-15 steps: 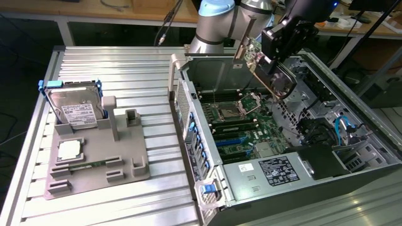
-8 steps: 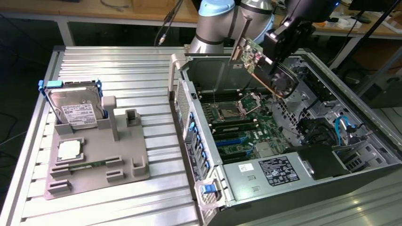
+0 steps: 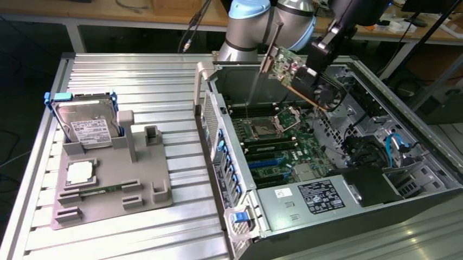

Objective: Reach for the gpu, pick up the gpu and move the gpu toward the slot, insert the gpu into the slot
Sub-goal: 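Insert the gpu into the slot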

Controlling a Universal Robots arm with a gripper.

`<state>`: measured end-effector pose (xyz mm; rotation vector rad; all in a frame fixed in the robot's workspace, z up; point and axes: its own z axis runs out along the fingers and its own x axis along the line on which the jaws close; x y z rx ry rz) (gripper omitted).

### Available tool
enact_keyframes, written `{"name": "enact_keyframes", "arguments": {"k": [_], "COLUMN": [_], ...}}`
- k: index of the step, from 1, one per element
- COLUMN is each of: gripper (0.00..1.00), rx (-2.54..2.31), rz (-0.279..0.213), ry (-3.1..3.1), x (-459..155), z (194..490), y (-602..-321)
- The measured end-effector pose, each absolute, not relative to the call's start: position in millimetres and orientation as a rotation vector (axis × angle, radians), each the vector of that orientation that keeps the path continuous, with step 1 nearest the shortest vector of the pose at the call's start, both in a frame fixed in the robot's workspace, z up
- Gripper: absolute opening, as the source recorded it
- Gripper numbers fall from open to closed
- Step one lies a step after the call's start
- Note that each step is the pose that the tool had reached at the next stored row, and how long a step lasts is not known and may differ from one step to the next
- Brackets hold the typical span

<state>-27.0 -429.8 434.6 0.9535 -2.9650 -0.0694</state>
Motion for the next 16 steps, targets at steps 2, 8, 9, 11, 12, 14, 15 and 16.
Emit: {"name": "enact_keyframes", "arguments": {"k": [2, 8, 9, 11, 12, 14, 15, 16], "gripper": [0.27, 0.27, 0.27, 0.27, 0.27, 0.27, 0.27, 0.27], "rx": [1.014, 1.177, 1.205, 1.26, 1.311, 1.365, 1.387, 1.413], "rz": [-0.068, -0.066, -0.065, -0.065, -0.064, -0.063, -0.062, -0.062], "ry": [-2.944, -2.88, -2.868, -2.843, -2.82, -2.793, -2.781, -2.768], "x": [-27.0, -27.0, -27.0, -27.0, -27.0, -27.0, -27.0, -27.0], "z": [434.5, 434.1, 434.1, 433.9, 433.8, 433.6, 433.6, 433.5], "y": [-429.8, -429.8, -429.8, -429.8, -429.8, -429.8, -429.8, -429.8]}}
